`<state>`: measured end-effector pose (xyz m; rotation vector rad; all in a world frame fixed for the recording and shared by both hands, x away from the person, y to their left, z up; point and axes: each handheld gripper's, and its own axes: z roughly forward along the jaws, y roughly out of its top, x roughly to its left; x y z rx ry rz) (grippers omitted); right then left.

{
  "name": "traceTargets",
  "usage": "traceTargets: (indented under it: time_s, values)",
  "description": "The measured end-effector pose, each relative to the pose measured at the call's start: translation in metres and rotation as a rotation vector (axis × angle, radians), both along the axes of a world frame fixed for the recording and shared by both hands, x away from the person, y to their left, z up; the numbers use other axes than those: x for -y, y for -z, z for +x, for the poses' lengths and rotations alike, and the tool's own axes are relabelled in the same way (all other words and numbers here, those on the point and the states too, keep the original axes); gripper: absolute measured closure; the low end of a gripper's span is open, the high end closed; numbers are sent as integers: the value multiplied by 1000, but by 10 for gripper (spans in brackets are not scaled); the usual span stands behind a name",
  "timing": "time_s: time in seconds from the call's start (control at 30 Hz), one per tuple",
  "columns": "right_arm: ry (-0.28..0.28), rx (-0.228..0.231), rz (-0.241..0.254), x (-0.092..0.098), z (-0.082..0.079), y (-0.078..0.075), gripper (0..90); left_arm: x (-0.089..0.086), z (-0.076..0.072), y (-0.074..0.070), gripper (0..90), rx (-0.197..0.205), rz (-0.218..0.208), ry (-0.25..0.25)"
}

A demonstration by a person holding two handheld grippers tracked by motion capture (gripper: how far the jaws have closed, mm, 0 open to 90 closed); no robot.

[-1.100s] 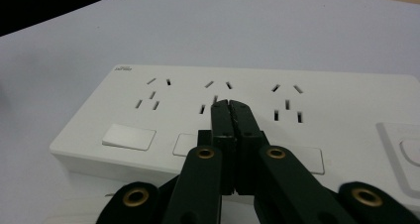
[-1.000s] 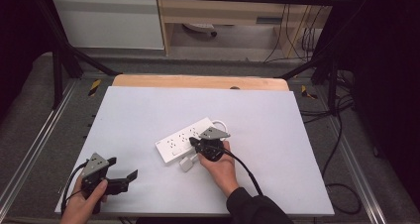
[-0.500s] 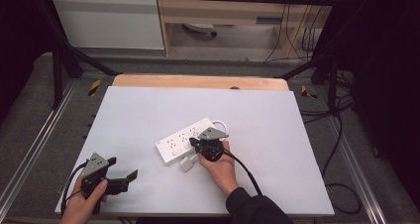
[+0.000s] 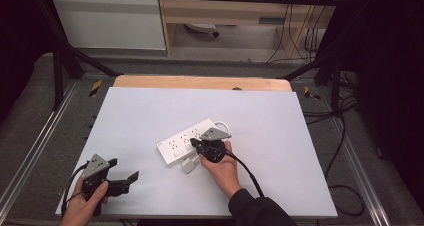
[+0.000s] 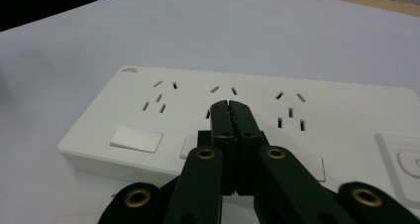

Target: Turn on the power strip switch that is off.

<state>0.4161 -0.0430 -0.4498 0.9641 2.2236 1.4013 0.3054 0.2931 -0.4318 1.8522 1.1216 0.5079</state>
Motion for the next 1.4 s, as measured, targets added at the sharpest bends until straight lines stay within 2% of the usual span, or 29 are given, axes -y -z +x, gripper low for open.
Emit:
traceTargets:
  time_s: [0.7,0.83,0.87,1.2,1.4]
  values:
    - [17,22,37,17,1,-24,880,0,0,0,63,1,0,-2]
    - [25,16,63,23,2,-29,805,0,0,0,63,1,0,-3]
    - [25,16,63,23,2,-29,805,0,0,0,63,1,-1,-3]
    - [39,-5,67,41,3,-41,594,-1,0,0,63,3,-1,-6]
    - [65,-20,73,55,3,-52,387,0,0,0,63,1,0,-6]
